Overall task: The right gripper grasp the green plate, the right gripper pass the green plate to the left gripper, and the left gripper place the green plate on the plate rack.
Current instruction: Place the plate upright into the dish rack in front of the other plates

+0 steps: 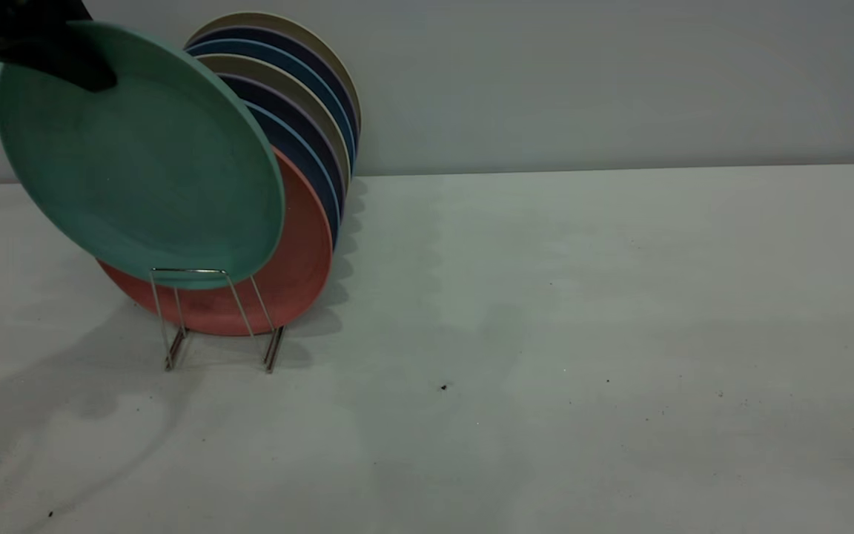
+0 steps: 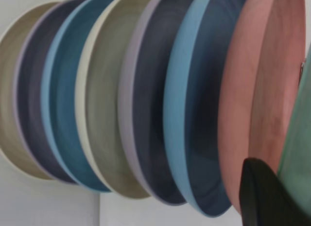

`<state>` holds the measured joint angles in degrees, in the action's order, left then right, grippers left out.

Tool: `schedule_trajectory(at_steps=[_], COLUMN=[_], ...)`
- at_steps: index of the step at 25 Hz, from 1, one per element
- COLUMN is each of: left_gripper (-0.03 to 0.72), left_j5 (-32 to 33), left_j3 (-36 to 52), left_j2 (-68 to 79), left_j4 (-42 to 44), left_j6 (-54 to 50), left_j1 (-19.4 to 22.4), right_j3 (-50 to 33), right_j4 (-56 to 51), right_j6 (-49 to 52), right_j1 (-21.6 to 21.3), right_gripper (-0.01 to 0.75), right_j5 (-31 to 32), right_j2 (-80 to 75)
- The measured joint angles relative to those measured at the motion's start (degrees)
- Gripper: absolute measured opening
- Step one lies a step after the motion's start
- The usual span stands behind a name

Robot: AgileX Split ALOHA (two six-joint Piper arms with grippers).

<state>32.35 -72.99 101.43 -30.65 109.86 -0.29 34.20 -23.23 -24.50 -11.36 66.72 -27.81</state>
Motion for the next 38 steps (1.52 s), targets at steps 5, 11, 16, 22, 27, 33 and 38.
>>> schedule_trajectory(at_steps=[5, 11, 16, 22, 27, 33, 38], left_gripper=[0.093, 0.093, 0.095, 0.176, 0.282, 0.307, 0.331], left_j5=[-0.07, -0.02, 0.25, 2.59, 3.38, 3.52, 4.17], left_j3=[0.00, 0.00, 0.00, 0.00, 0.00, 0.00, 0.00], left_j2=[0.75, 2.31, 3.52, 4.20, 4.20, 4.20, 2.67], left_j4=[-0.13, -0.18, -0.18, -0.12, 0.06, 0.06, 1.54], left_j6=[-0.27, -1.48, -1.60, -2.95, -3.19, -4.59, -9.39], left_j1=[0.00, 0.00, 0.00, 0.00, 0.00, 0.00, 0.00], right_j3=[0.00, 0.00, 0.00, 0.00, 0.00, 0.00, 0.00], right_j4=[0.40, 0.42, 0.47, 0.47, 0.47, 0.53, 0.82], right_j6=[0.00, 0.00, 0.00, 0.00, 0.02, 0.02, 0.02], right_j1=[0.00, 0.00, 0.00, 0.00, 0.00, 0.00, 0.00], right_gripper=[0.523, 0.523, 0.523, 0.523, 0.523, 0.523, 0.523], right_j5=[-0.18, -0.53, -0.53, -0.53, -0.53, -0.53, -0.53], right_j2=[0.00, 0.00, 0.00, 0.00, 0.00, 0.00, 0.00])
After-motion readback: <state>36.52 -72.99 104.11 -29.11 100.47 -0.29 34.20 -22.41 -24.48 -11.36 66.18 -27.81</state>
